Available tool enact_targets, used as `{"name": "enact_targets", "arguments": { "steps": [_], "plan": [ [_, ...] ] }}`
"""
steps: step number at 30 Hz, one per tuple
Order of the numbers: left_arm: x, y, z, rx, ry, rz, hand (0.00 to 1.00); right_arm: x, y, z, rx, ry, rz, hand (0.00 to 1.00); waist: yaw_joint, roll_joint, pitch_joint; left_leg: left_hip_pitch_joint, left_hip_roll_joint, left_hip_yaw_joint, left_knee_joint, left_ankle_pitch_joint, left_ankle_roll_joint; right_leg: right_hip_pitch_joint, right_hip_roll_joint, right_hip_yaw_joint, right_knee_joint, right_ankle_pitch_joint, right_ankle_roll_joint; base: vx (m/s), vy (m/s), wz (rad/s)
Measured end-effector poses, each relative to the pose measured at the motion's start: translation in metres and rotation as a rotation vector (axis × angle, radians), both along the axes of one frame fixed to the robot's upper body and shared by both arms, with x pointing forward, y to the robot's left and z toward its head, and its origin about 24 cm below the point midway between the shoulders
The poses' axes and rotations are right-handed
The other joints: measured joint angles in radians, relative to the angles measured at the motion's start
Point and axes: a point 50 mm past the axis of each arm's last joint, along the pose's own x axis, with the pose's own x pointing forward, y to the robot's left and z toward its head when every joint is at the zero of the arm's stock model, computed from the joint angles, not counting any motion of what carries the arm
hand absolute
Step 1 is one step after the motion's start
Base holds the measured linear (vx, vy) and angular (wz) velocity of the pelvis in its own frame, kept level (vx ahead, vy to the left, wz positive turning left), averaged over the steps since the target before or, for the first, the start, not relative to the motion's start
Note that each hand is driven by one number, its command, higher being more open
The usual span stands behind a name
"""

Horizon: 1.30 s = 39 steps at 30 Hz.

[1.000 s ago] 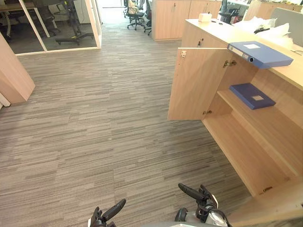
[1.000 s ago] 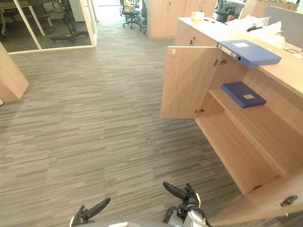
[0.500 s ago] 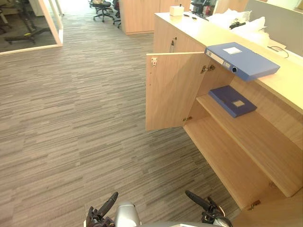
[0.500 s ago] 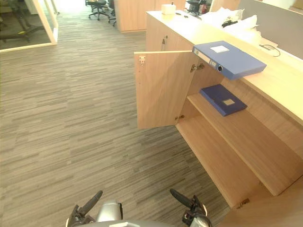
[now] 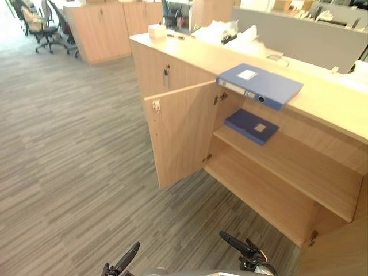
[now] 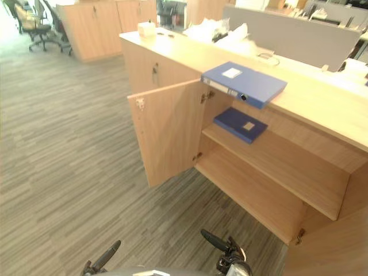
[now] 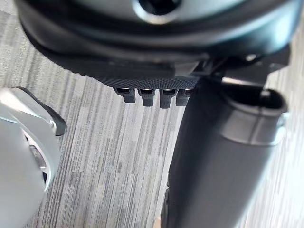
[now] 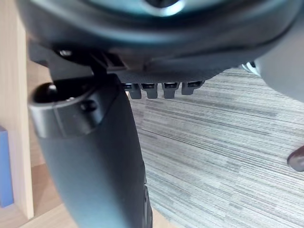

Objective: Walk over to the cabinet, pick up the folder, carry it to the office cabinet, place the folder inside the office cabinet, then close the office cabinet door

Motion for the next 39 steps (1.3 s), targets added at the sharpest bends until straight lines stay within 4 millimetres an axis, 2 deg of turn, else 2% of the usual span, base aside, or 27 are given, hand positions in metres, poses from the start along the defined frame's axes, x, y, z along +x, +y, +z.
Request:
{"name": "enact_targets", "arguments": {
  "steps": [1,2,3,4,5,6,7,8,12,13,15,16,18,19,20,21,22,23,25,26,27,28,29,30,31,34,39],
  "plan": [
    [-0.002,-0.003,-0.001,-0.006,0.013,-0.028,1.00,-0.002,-0.002,-0.001,-0.005,0.006,0.000,1.00,-0.004,0.006,-0.010,0.012,0.007,0.015,-0.017,0.003,-0.006,0.002,0.014,0.000,-0.031,-0.006,0.022,0.03,-0.078,-0.59],
    [-0.005,-0.006,-0.003,-0.014,0.032,-0.051,1.00,-0.001,-0.005,-0.001,-0.006,0.012,0.005,1.00,-0.003,0.015,-0.012,0.012,0.024,0.037,-0.037,0.012,-0.020,0.000,0.043,-0.013,-0.090,-0.052,0.064,0.06,-0.152,-0.81],
    [-0.005,-0.007,-0.003,-0.020,0.040,-0.056,1.00,0.003,-0.006,0.000,-0.006,0.012,0.010,1.00,-0.004,0.021,0.000,0.012,0.046,0.048,-0.044,0.011,-0.028,-0.003,0.076,-0.032,-0.152,-0.101,0.086,0.04,-0.239,-0.89],
    [-0.003,-0.007,-0.003,-0.020,0.038,-0.058,1.00,0.006,-0.008,0.001,-0.009,0.006,0.013,1.00,-0.005,0.024,0.021,0.012,0.076,0.053,-0.044,0.003,-0.044,-0.013,0.124,-0.060,-0.236,-0.123,0.089,0.01,-0.303,-0.72],
    [-0.001,-0.004,-0.003,-0.012,0.034,-0.062,1.00,0.007,-0.005,0.001,-0.003,-0.006,0.014,1.00,-0.004,0.012,0.030,0.014,0.093,0.051,-0.041,-0.008,-0.065,-0.041,0.156,-0.066,-0.307,-0.117,0.086,0.00,-0.289,-0.49],
    [-0.001,0.001,-0.002,-0.002,0.036,-0.065,1.00,0.008,-0.002,0.001,0.003,-0.015,0.015,1.00,-0.007,0.001,0.036,0.020,0.103,0.041,-0.029,-0.014,-0.080,-0.047,0.172,-0.054,-0.322,-0.069,0.065,0.04,-0.256,-0.19],
    [-0.002,0.001,-0.002,-0.003,0.041,-0.070,1.00,0.007,-0.002,0.001,0.007,-0.011,0.015,1.00,-0.014,-0.007,0.032,0.025,0.108,0.030,-0.026,-0.018,-0.096,-0.035,0.186,-0.064,-0.323,-0.076,0.064,0.12,-0.254,-0.11],
    [0.000,0.000,-0.002,-0.004,0.038,-0.085,1.00,0.001,-0.004,-0.001,0.002,0.005,0.011,1.00,-0.003,-0.004,0.025,0.041,0.110,-0.017,-0.050,-0.010,-0.101,-0.029,0.215,-0.064,-0.326,-0.084,0.055,0.19,-0.287,-0.18],
    [0.010,-0.008,-0.002,-0.018,0.021,-0.136,1.00,-0.016,-0.018,-0.003,-0.026,0.052,-0.040,1.00,-0.011,0.009,0.021,0.105,0.167,-0.009,-0.132,0.011,-0.145,-0.001,0.297,-0.065,-0.352,-0.121,0.018,0.23,-0.271,-0.19],
    [0.012,-0.008,-0.002,-0.018,0.020,-0.141,1.00,-0.022,-0.019,-0.004,-0.025,0.065,-0.051,1.00,-0.013,0.008,0.021,0.117,0.175,-0.008,-0.133,0.009,-0.148,0.010,0.309,-0.065,-0.363,-0.127,0.018,0.21,-0.169,-0.14],
    [0.008,-0.007,-0.002,-0.018,0.023,-0.140,1.00,-0.036,-0.018,-0.007,0.007,0.094,-0.138,1.00,-0.025,0.010,0.014,0.115,0.221,-0.005,-0.046,-0.023,-0.186,0.051,0.360,-0.049,-0.410,-0.144,0.017,0.24,-0.152,-0.33],
    [0.008,-0.007,-0.002,-0.015,0.022,-0.140,1.00,-0.038,-0.018,-0.008,0.013,0.095,-0.157,1.00,-0.029,0.005,0.011,0.102,0.233,-0.006,0.003,-0.034,-0.183,0.061,0.372,-0.039,-0.423,-0.143,0.017,0.23,-0.122,-0.52],
    [0.008,-0.004,-0.001,-0.009,0.014,-0.124,1.00,-0.043,-0.018,-0.009,0.024,0.101,-0.189,1.00,-0.034,0.009,0.004,0.014,0.287,-0.025,0.242,-0.055,-0.169,0.078,0.415,0.001,-0.455,-0.145,0.013,0.20,-0.098,-0.63],
    [0.006,-0.004,-0.001,-0.012,0.010,-0.098,1.00,-0.043,-0.023,-0.008,0.015,0.102,-0.194,1.00,-0.033,0.024,0.004,-0.055,0.326,-0.068,0.432,-0.027,-0.130,0.106,0.452,0.038,-0.485,-0.142,0.005,0.25,-0.042,-0.99],
    [0.003,-0.001,0.000,-0.009,0.008,-0.076,1.00,-0.041,-0.023,-0.008,0.011,0.105,-0.176,1.00,-0.026,0.033,0.012,-0.122,0.355,-0.108,0.615,0.032,-0.101,0.155,0.479,0.090,-0.523,-0.134,-0.008,0.26,0.001,-1.06],
    [0.001,0.001,0.000,-0.005,0.013,-0.074,1.00,-0.042,-0.024,-0.008,0.007,0.111,-0.167,1.00,-0.020,0.030,0.014,-0.149,0.351,-0.123,0.687,0.014,-0.115,0.173,0.482,0.114,-0.537,-0.134,-0.009,0.34,0.109,-1.13],
    [-0.001,0.003,0.000,0.001,0.017,-0.077,1.00,-0.044,-0.024,-0.009,0.004,0.131,-0.167,1.00,-0.013,0.022,0.016,-0.200,0.311,-0.126,0.753,-0.059,-0.116,0.206,0.468,0.160,-0.556,-0.131,-0.013,0.34,0.178,-1.10],
    [0.000,0.006,0.001,0.010,0.014,-0.082,1.00,-0.045,-0.023,-0.011,0.007,0.152,-0.164,1.00,-0.003,0.004,0.023,-0.248,0.248,-0.125,0.741,-0.112,-0.103,0.228,0.435,0.203,-0.559,-0.129,-0.011,0.34,0.208,-1.09],
    [0.001,0.006,0.002,0.014,0.011,-0.100,1.00,-0.042,-0.021,-0.011,0.014,0.154,-0.155,1.00,0.001,0.001,0.037,-0.322,0.163,-0.136,0.615,-0.142,-0.093,0.240,0.387,0.255,-0.552,-0.125,0.001,0.29,0.264,-1.12],
    [-0.001,0.001,0.001,0.006,0.021,-0.117,1.00,-0.037,-0.024,-0.010,0.005,0.139,-0.146,1.00,-0.001,0.023,0.043,-0.346,0.124,-0.184,0.447,-0.110,-0.093,0.250,0.375,0.278,-0.552,-0.123,0.030,0.29,0.305,-1.07],
    [-0.002,-0.004,-0.001,-0.004,0.024,-0.124,1.00,-0.036,-0.027,-0.009,-0.009,0.135,-0.134,1.00,0.002,0.047,0.038,-0.347,0.115,-0.219,0.328,-0.046,-0.093,0.252,0.380,0.285,-0.551,-0.123,0.053,0.31,0.310,-0.92],
    [-0.007,-0.005,-0.002,-0.017,0.036,-0.126,1.00,-0.035,-0.029,-0.008,-0.024,0.134,-0.104,1.00,0.009,0.054,0.034,-0.335,0.095,-0.231,0.290,0.045,-0.086,0.263,0.361,0.300,-0.557,-0.139,0.089,0.29,0.216,-0.36],
    [0.000,0.004,0.001,0.018,0.025,-0.152,1.00,-0.034,-0.018,-0.009,-0.003,0.137,-0.074,1.00,-0.006,0.009,0.022,-0.318,0.051,-0.235,0.252,0.057,-0.080,0.260,0.337,0.301,-0.584,-0.127,0.090,0.27,0.162,-0.12],
    [0.006,0.007,0.003,0.031,0.011,-0.165,1.00,-0.033,-0.015,-0.010,0.004,0.134,-0.061,1.00,-0.005,-0.004,0.019,-0.318,0.036,-0.249,0.246,0.060,-0.082,0.249,0.334,0.302,-0.597,-0.117,0.086,0.21,0.067,0.21],
    [0.015,0.007,0.004,0.038,-0.010,-0.182,1.00,-0.030,-0.011,-0.010,0.013,0.131,-0.050,1.00,-0.003,-0.009,0.019,-0.315,0.012,-0.288,0.249,0.060,-0.082,0.248,0.327,0.299,-0.601,-0.107,0.078,0.15,0.069,0.04],
    [0.020,0.002,0.003,0.027,-0.013,-0.211,1.00,-0.018,-0.007,-0.007,0.017,0.091,-0.028,1.00,-0.001,-0.008,-0.001,-0.251,-0.001,-0.260,0.159,0.076,-0.065,0.252,0.303,0.312,-0.611,-0.051,0.087,0.11,0.075,-0.23],
    [0.020,-0.005,0.002,0.011,-0.008,-0.236,1.00,-0.024,-0.011,-0.008,-0.007,0.104,0.005,1.00,-0.008,-0.003,-0.013,-0.126,-0.050,-0.251,-0.079,0.181,-0.050,0.237,0.247,0.330,-0.586,-0.015,0.104,0.00,0.004,-0.16]
  ]
}}
